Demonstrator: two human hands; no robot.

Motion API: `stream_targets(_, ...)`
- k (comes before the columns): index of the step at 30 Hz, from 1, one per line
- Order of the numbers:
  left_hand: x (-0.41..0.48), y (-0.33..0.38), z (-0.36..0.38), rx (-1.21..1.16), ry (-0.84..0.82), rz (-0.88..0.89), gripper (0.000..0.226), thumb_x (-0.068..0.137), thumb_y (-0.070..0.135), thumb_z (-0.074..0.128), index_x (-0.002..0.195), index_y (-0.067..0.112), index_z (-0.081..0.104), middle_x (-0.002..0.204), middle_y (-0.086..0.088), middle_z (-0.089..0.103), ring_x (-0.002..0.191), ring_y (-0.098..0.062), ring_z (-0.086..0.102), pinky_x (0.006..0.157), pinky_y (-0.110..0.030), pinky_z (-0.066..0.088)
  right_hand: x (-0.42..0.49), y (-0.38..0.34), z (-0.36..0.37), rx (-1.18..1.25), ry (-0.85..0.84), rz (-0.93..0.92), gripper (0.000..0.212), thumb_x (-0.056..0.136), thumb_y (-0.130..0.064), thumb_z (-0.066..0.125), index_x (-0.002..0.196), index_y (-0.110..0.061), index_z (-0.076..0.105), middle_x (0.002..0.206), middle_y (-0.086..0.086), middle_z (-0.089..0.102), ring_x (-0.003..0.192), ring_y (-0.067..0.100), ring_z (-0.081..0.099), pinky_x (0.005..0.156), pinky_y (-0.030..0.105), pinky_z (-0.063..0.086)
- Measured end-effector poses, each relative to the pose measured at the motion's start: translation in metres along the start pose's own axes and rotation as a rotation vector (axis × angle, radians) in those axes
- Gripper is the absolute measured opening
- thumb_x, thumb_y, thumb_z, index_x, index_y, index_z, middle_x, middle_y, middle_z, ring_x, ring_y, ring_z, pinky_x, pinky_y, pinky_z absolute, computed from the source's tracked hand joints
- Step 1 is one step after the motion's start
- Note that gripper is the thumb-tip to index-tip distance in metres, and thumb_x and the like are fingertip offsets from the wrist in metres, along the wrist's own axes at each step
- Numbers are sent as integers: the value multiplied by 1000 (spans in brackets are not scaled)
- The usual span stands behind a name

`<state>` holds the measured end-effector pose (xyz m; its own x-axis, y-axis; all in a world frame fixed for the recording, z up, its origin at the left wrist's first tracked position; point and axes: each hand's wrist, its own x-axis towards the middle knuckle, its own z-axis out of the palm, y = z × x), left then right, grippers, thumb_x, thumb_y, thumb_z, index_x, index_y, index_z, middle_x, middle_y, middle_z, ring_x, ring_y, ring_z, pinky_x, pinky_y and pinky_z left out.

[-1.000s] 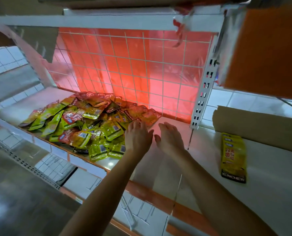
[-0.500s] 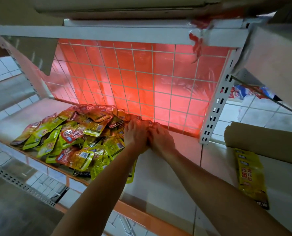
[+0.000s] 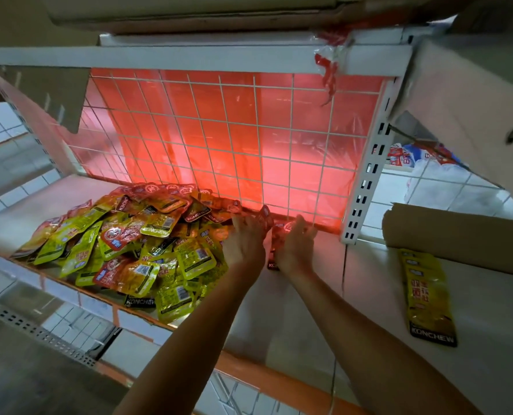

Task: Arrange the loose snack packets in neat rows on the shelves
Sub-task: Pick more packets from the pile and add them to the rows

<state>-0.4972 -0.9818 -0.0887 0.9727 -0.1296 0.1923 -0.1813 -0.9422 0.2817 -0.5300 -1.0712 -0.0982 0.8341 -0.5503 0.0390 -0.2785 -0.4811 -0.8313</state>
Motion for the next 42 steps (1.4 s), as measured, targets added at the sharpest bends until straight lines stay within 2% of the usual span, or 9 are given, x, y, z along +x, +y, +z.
stream_targets(3, -17, 9, -1, -239, 17, -53, 47, 95, 46, 49, 117, 5, 45, 112, -18, 61, 100, -38, 61, 66, -38, 40, -13, 11, -15, 46, 16, 74, 57, 93, -29, 57, 140, -12, 30, 125, 17, 58, 111, 39, 58, 91, 42, 47)
stream_targets(5, -27, 17, 0, -435, 2, -69, 41, 96, 43, 50, 109, 4, 51, 101, -17, 67, 96, -38, 63, 65, -34, 37, -21, 20, -29, 115, 42, 84, 50, 91, -26, 59, 134, -12, 37, 121, 14, 62, 108, 35, 60, 91, 44, 49)
stream_targets(9, -51, 41, -1, -766, -53, -108, 34, 95, 36, 55, 105, 4, 62, 99, -12, 70, 92, -32, 65, 74, -37, 50, -34, 38, -65, 229, 131, 80, 31, 89, -15, 57, 119, -14, 52, 106, 0, 61, 100, 23, 60, 79, 26, 40)
stream_targets(14, -79, 87, 7, -915, -201, -107, 31, 96, 34, 53, 111, 8, 63, 102, -6, 69, 90, -22, 64, 81, -34, 52, -48, 63, -117, 260, 251, 91, 20, 89, -18, 58, 108, -12, 59, 102, 2, 65, 99, 24, 62, 82, 31, 46)
stream_targets(19, -105, 135, 16, -999, -323, -57, 22, 97, 31, 52, 107, 14, 61, 96, 3, 65, 83, -13, 63, 70, -24, 50, -63, 95, -169, 237, 352, 153, 31, 87, -19, 60, 117, -12, 59, 109, 6, 65, 98, 25, 62, 85, 38, 51)
stream_targets(23, -124, 180, 17, -1045, -418, -58, 20, 93, 26, 57, 99, 10, 66, 97, -6, 70, 90, -24, 67, 87, -45, 55, -74, 121, -211, 283, 435, 203, 27, 89, -24, 58, 115, -19, 57, 100, -4, 62, 85, 11, 60, 64, 24, 47)
stream_targets(30, -169, 260, 29, -1075, -470, 75, 20, 91, 28, 61, 103, 15, 69, 100, -4, 72, 95, -22, 67, 91, -47, 53, -90, 170, -294, 249, 512, 228, 16, 88, -23, 59, 100, -30, 52, 77, -21, 52, 69, -5, 53, 52, 13, 35)
stream_targets(37, -226, 353, 49, -1002, -554, 95, 29, 93, 36, 58, 107, 12, 65, 97, -2, 69, 88, -19, 66, 81, -35, 54, -109, 232, -389, 229, 506, 256, 24, 88, -29, 60, 111, -23, 57, 89, -8, 59, 70, -4, 53, 51, 12, 35)
stream_targets(42, -267, 406, 60, -1071, -639, 27, 27, 95, 35, 55, 104, 11, 66, 102, -8, 71, 93, -24, 68, 90, -44, 54, -123, 273, -446, 158, 482, 260, 23, 86, -23, 59, 108, -17, 60, 86, -7, 62, 71, 2, 57, 54, 18, 40)
